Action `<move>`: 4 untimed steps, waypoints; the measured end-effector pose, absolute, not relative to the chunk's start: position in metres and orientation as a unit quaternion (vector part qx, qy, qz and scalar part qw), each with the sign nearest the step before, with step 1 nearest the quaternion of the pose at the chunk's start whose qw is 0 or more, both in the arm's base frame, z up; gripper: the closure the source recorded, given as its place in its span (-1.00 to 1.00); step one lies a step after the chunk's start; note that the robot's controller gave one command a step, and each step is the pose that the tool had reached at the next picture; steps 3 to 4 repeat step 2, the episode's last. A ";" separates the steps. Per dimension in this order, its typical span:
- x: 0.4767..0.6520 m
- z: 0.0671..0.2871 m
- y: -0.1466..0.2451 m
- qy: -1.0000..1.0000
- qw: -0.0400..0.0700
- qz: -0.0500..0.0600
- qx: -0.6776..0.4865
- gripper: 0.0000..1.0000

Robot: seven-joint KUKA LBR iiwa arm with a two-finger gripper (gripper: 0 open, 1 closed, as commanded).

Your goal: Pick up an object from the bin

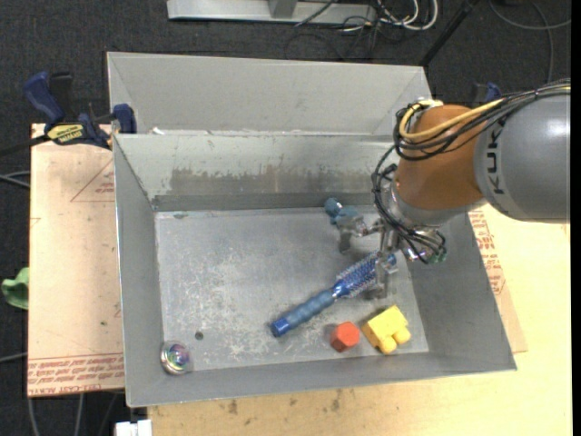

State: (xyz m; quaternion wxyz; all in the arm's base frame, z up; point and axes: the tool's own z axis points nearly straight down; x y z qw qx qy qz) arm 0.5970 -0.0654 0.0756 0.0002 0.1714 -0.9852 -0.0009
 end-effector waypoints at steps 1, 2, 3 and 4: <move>0.598 0.079 -0.065 -0.985 -0.001 -0.001 0.171 1.00; 0.622 0.271 -0.067 -0.988 -0.006 0.001 0.157 1.00; 0.622 0.271 -0.067 -0.988 -0.006 0.001 0.157 1.00; 0.622 0.271 -0.067 -0.988 -0.006 0.001 0.157 1.00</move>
Offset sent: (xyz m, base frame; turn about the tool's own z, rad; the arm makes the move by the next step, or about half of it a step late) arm 0.0000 0.0000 0.0000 0.0000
